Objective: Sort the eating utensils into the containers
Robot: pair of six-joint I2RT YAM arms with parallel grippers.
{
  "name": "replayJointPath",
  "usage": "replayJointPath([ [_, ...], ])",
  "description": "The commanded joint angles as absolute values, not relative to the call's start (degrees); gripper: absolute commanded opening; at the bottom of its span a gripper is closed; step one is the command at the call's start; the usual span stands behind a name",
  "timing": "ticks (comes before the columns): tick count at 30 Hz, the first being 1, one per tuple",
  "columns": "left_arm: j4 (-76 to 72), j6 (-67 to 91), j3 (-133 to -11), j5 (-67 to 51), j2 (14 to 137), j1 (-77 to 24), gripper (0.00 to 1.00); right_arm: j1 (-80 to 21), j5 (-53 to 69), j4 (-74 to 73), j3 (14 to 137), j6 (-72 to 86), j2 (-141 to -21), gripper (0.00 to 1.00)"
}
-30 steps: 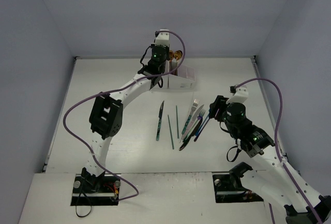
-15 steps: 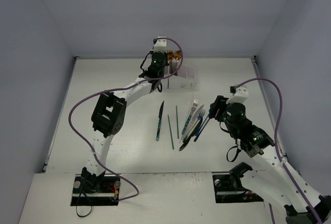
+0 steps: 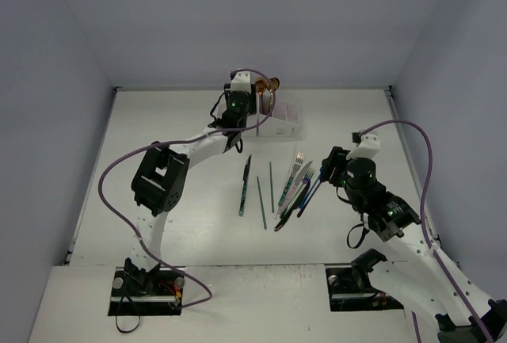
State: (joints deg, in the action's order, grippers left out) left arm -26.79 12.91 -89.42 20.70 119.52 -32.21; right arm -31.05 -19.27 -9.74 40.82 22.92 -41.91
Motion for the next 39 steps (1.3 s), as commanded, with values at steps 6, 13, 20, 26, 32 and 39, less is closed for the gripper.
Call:
replayJointPath([
  [6, -16.6, 12.9, -84.9, 16.8, 99.7, -35.6, 0.56, -30.6, -20.3, -9.5, 45.0, 23.3, -42.1, 0.53],
  [13, 15.3, 13.1, -93.2, 12.1, 96.8, -45.3, 0.64, -30.6, -21.4, -12.0, 44.7, 25.1, -39.8, 0.57],
  [20, 22.3, 21.2, -92.6, 7.2, 100.3, -52.3, 0.65, -30.6, -22.0, -13.5, 43.7, 27.7, -35.9, 0.60],
  [26, 24.4, 22.0, -95.3, 6.3, 108.6, -55.2, 0.64, -30.6, -25.4, -16.7, 43.3, 29.2, -31.7, 0.60],
  [32, 32.3, 20.7, -108.0, 5.3, 120.7, -55.0, 0.45, -30.6, -26.9, -20.5, 43.0, 30.9, -27.3, 0.59],
  [39, 34.6, 20.7, -115.2, 2.8, 127.8, -53.5, 0.36, -30.6, -27.2, -21.9, 43.2, 32.7, -24.4, 0.59],
])
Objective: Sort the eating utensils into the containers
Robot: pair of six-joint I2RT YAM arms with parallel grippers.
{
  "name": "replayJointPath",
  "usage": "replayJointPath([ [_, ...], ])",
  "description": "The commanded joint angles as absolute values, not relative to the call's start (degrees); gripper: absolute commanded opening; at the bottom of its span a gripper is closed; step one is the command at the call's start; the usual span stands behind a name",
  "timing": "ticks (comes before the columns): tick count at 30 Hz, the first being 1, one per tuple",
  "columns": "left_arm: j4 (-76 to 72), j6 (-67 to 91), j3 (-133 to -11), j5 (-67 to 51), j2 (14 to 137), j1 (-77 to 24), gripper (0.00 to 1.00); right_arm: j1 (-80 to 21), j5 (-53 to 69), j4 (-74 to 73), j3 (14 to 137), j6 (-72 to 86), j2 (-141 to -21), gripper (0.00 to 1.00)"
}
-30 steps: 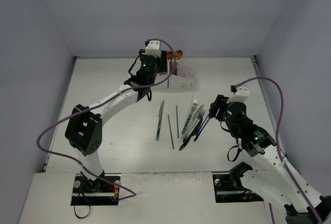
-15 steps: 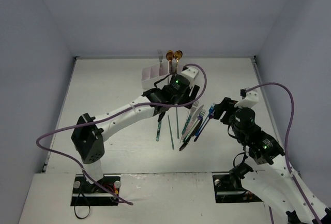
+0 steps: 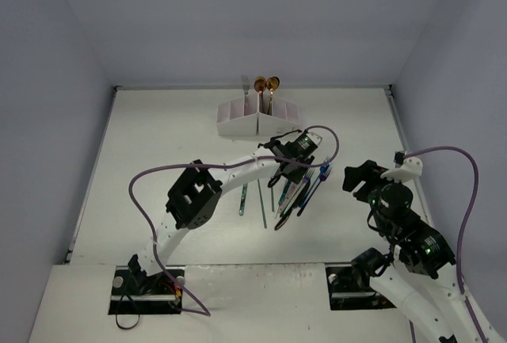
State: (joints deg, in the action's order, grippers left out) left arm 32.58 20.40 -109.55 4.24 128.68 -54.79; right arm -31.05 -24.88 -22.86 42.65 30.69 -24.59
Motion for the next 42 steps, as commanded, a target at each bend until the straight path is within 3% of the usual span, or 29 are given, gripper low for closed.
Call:
replayJointPath([
  [1, 34.9, 20.6, -115.9, 2.6, 128.6, -53.4, 0.36, -30.6, -27.3, -22.0, 43.3, 32.7, -24.5, 0.59],
  [14, 37.9, 22.1, -119.6, 2.4, 134.6, -52.1, 0.30, -30.6, -28.7, -22.4, 43.3, 33.0, -23.6, 0.59],
  [21, 37.9, 23.2, -117.3, 4.2, 133.1, -51.6, 0.13, -30.6, -29.0, -22.5, 43.2, 33.0, -23.8, 0.59],
  [42, 36.5, 22.1, -112.0, 4.4, 125.9, -46.6, 0.13, -30.6, -28.4, -22.5, 43.0, 32.8, -24.9, 0.59],
])
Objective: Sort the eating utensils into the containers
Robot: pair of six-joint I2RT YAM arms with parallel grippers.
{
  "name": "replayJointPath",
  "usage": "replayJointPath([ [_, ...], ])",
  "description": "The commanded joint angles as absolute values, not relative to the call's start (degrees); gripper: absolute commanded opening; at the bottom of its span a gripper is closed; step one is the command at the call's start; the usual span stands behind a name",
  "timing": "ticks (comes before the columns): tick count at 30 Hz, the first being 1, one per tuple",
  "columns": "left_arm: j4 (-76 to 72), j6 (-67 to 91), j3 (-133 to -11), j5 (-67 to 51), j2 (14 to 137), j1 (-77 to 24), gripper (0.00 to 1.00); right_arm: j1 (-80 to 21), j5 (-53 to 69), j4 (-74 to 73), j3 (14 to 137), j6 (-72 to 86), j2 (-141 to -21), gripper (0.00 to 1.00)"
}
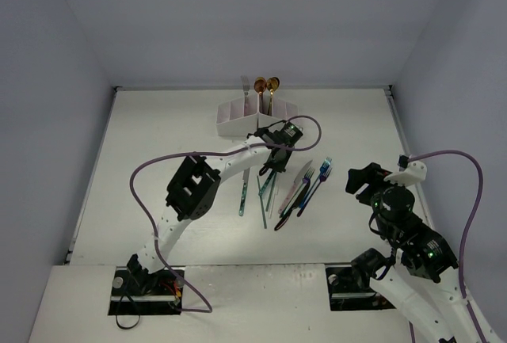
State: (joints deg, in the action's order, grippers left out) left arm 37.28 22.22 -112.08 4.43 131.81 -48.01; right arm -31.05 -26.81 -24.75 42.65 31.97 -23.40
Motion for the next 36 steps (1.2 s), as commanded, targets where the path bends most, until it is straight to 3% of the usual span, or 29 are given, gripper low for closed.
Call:
replayJointPath([
  [1, 36.5, 22.1, -111.8, 4.6, 125.6, -46.4, 0.11, -30.6, -28.4, -22.5, 43.0, 32.8, -25.0, 0.59],
  [4, 36.1, 22.1, -110.9, 6.0, 124.0, -45.9, 0.00, -30.6, -28.4, -22.5, 43.1, 32.8, -24.9, 0.59],
  [10, 26.8, 21.8, -102.4, 9.2, 113.2, -44.0, 0.00, -30.6, -28.1, -22.5, 43.2, 32.8, -24.9, 0.59],
  [20, -4.3, 14.4, -89.2, 16.0, 97.7, -38.9, 0.00, -30.6, -28.6, -22.4, 44.5, 32.3, -27.6, 0.59],
  [36, -27.5, 5.1, -110.6, 17.0, 117.9, -32.3, 0.00, -30.7, -29.0, -21.6, 44.5, 31.2, -32.1, 0.59],
])
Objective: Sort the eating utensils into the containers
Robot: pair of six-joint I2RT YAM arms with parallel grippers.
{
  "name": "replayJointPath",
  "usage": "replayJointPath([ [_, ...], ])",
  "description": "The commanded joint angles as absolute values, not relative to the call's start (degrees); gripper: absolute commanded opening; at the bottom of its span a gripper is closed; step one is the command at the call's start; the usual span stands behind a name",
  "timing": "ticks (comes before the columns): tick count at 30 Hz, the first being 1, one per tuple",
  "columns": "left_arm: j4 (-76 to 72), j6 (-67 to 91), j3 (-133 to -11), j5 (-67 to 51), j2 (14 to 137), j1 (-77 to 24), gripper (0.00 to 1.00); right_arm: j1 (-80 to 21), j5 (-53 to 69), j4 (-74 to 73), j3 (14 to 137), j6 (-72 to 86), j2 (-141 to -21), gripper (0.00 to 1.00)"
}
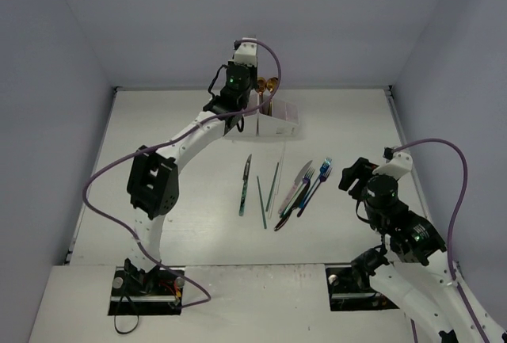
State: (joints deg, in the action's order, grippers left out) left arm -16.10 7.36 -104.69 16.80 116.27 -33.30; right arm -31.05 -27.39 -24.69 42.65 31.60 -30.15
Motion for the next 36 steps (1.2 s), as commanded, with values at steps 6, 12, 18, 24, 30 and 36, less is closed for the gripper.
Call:
replayJointPath([
  [6, -31.4, 7.7, -111.3, 16.4, 122.7, -30.5, 0.04, -30.7, -29.5, -21.3, 43.4, 30.8, -31.9, 0.59],
  [12, -33.7, 7.5, -105.9, 16.8, 123.6, -30.1, 0.07, -30.7, -29.5, -20.8, 43.2, 30.7, -31.7, 0.59],
  [18, -34.7, 10.7, -99.7, 15.8, 121.1, -30.1, 0.11, -30.7, -29.4, -20.7, 42.8, 31.2, -32.1, 0.59],
  [24, -36.2, 13.6, -96.4, 14.8, 120.2, -30.3, 0.10, -30.7, -28.7, -20.7, 43.1, 31.5, -33.6, 0.59],
  [30, -38.1, 8.8, -97.7, 17.7, 118.1, -30.9, 0.00, -30.7, -28.2, -20.7, 43.0, 31.4, -32.2, 0.59],
  [36, -38.1, 4.0, -100.5, 17.9, 116.5, -30.9, 0.00, -30.7, -28.5, -20.7, 43.2, 31.2, -32.6, 0.59],
])
